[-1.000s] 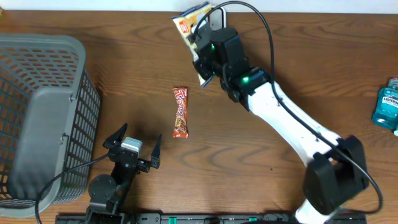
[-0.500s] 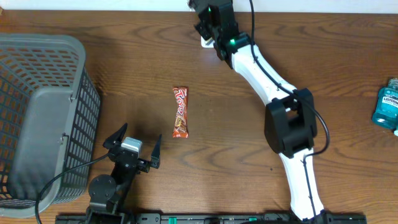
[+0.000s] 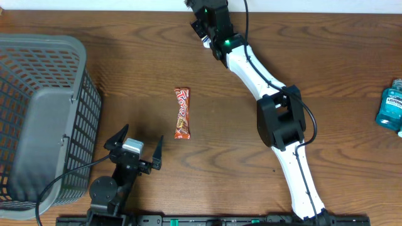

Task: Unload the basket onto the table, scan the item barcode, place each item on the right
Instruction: 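Hold the snack bag up against the white scanner window, then carry the snack bag to the right table edge and release it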

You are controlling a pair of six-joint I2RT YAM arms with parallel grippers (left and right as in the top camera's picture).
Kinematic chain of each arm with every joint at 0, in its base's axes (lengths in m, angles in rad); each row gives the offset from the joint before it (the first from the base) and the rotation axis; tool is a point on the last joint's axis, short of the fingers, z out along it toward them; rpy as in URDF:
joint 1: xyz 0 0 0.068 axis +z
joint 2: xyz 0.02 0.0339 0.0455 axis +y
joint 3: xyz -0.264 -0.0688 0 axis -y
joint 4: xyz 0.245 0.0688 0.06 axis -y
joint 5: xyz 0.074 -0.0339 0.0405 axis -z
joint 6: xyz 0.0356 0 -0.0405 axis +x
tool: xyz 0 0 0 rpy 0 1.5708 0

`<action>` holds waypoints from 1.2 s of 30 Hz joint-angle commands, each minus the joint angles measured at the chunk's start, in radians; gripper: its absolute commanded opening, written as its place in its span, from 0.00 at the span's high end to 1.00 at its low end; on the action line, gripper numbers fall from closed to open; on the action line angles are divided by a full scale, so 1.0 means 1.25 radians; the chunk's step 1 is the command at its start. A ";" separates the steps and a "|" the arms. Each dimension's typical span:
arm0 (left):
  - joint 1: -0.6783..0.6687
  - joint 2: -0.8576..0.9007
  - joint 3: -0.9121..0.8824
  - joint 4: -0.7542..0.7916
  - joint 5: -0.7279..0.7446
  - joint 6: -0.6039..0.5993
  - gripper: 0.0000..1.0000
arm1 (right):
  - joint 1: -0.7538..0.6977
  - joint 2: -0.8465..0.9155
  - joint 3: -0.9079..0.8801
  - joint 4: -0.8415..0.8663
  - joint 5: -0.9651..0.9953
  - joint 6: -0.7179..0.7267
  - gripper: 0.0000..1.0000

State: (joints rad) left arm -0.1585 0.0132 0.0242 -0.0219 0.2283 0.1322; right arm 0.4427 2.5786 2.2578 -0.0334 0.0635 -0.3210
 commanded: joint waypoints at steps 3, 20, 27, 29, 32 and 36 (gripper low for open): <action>-0.002 -0.002 -0.015 -0.024 0.002 0.007 0.01 | 0.009 -0.005 0.024 0.002 -0.061 0.115 0.99; -0.002 -0.002 -0.015 -0.024 0.002 0.008 0.01 | -0.007 -0.171 0.027 -0.301 0.042 0.137 0.99; -0.002 -0.002 -0.015 -0.024 0.002 0.008 0.01 | -0.111 -0.325 0.027 -0.616 0.127 0.224 0.99; -0.002 -0.002 -0.015 -0.024 0.002 0.008 0.01 | -0.161 -0.335 0.027 -0.703 0.150 0.283 0.99; -0.002 -0.002 -0.015 -0.024 0.002 0.008 0.01 | -0.245 -0.329 0.024 -0.800 0.160 0.339 0.99; -0.002 -0.002 -0.015 -0.024 0.002 0.008 0.01 | -0.357 -0.307 0.011 -0.854 0.160 0.367 0.99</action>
State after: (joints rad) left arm -0.1585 0.0132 0.0242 -0.0219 0.2287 0.1322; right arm 0.0898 2.1517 2.2890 -1.0771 0.2256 0.0528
